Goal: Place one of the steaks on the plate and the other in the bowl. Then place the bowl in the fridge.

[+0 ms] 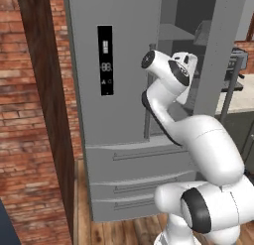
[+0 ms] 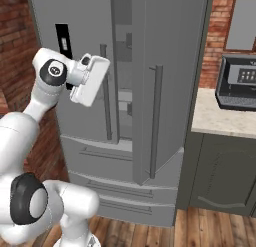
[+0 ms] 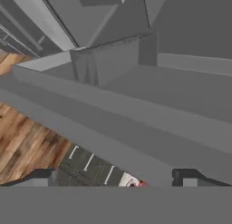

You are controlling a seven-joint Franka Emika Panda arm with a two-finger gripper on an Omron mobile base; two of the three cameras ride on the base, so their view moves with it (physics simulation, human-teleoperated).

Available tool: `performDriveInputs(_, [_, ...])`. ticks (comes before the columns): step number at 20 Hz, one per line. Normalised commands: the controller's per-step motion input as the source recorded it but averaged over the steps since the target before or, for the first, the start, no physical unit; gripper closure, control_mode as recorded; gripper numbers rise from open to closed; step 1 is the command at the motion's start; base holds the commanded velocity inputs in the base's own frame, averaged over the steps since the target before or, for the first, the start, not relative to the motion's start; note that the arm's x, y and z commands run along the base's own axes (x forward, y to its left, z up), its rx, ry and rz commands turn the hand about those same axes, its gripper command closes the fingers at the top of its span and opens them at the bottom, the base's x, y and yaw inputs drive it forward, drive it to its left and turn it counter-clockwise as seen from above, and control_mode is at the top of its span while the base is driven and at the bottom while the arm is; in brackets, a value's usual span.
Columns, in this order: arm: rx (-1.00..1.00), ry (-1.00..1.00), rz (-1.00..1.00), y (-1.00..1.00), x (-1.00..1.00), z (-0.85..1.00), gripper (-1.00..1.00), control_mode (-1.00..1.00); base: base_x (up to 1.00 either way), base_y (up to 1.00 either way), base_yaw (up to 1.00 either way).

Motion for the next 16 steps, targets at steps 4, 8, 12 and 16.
performDriveInputs(4, [-0.1,0.19,-0.02,-0.72,0.76,-0.13,-1.0,-1.0,0.0,0.0,0.0])
performDriveInputs(8, [-0.11,0.2,-0.04,-0.87,0.3,-0.22,-1.0,-1.0,0.0,0.0,0.0])
performDriveInputs(12, [-0.06,0.2,-0.1,-1.0,-0.15,-0.32,-1.0,-1.0,0.0,0.0,0.0])
performDriveInputs(16, [0.0,0.17,-0.15,-1.0,-0.47,-0.4,-1.0,-1.0,0.0,0.0,0.0])
